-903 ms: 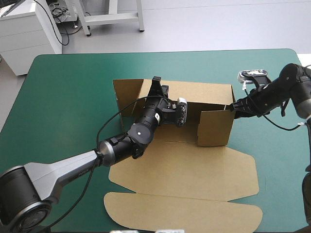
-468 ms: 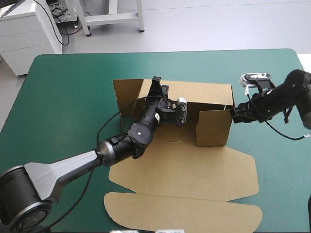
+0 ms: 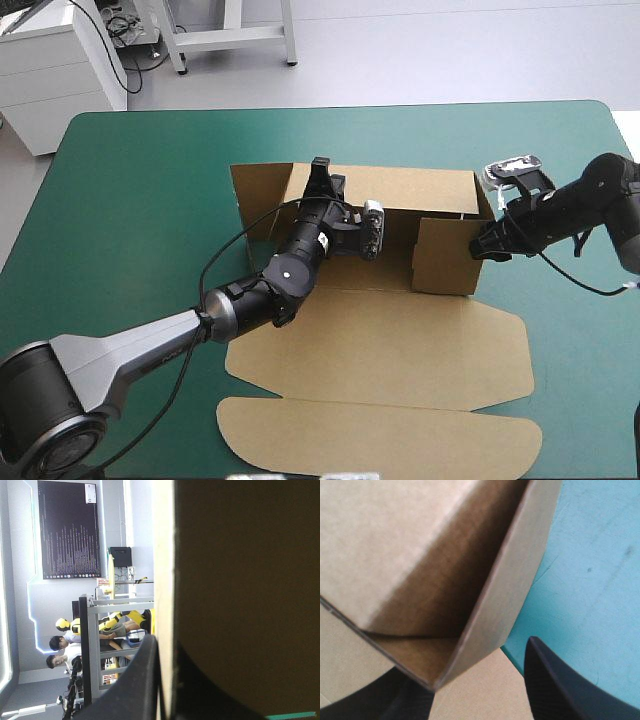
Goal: Fold the box
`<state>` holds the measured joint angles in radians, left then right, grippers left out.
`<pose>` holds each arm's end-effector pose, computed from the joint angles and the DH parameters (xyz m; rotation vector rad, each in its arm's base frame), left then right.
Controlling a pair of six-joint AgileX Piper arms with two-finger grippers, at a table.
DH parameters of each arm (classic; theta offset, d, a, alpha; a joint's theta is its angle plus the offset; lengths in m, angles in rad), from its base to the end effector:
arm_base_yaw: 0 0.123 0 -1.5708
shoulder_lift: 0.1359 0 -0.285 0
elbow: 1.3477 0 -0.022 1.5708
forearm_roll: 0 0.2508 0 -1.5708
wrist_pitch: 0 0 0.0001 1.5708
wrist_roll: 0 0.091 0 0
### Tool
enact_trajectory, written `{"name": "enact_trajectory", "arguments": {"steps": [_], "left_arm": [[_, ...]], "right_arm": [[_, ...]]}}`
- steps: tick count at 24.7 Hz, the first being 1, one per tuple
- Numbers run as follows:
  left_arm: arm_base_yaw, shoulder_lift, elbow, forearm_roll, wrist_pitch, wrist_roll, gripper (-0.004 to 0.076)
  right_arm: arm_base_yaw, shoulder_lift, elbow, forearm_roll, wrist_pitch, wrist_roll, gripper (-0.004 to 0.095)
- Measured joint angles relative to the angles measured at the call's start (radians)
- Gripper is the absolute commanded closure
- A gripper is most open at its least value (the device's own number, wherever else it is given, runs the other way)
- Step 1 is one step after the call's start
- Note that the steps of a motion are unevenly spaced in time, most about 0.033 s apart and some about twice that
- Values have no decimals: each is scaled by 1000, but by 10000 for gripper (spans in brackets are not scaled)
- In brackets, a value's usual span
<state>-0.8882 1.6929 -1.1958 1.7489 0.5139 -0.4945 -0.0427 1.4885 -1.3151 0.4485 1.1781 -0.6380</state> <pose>0.2785 -0.2727 0.2945 1.4924 1.1888 0.7409 0.2964 0.0238 0.3294 -0.6447 2.6009 0.4275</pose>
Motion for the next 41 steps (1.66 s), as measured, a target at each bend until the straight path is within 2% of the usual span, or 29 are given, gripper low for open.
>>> {"name": "enact_trajectory", "arguments": {"steps": [9, 15, 22, 26, 34, 38, 41], "left_arm": [[0, 0, 0, -1, 1, 0, 731], [0, 0, 0, -6, 13, 0, 731], [6, 0, 1, -24, 41, -1, 731], [9, 0, 1, -26, 44, -1, 731], [9, 0, 2, -27, 45, -1, 731], [9, 0, 2, -29, 48, -1, 731], [9, 0, 2, -29, 48, -4, 731]], "right_arm": [[0, 74, 31, 156, -17, -126, 425], [0, 95, 31, 209, -64, -154, 425], [-7, 128, 31, 335, -108, -162, 427], [-8, 134, 32, 393, -113, -283, 428], [35, 134, 32, 399, -210, -445, 637], [90, 133, 32, 348, -292, -455, 711], [138, 127, 30, 264, -363, -388, 765]]}}
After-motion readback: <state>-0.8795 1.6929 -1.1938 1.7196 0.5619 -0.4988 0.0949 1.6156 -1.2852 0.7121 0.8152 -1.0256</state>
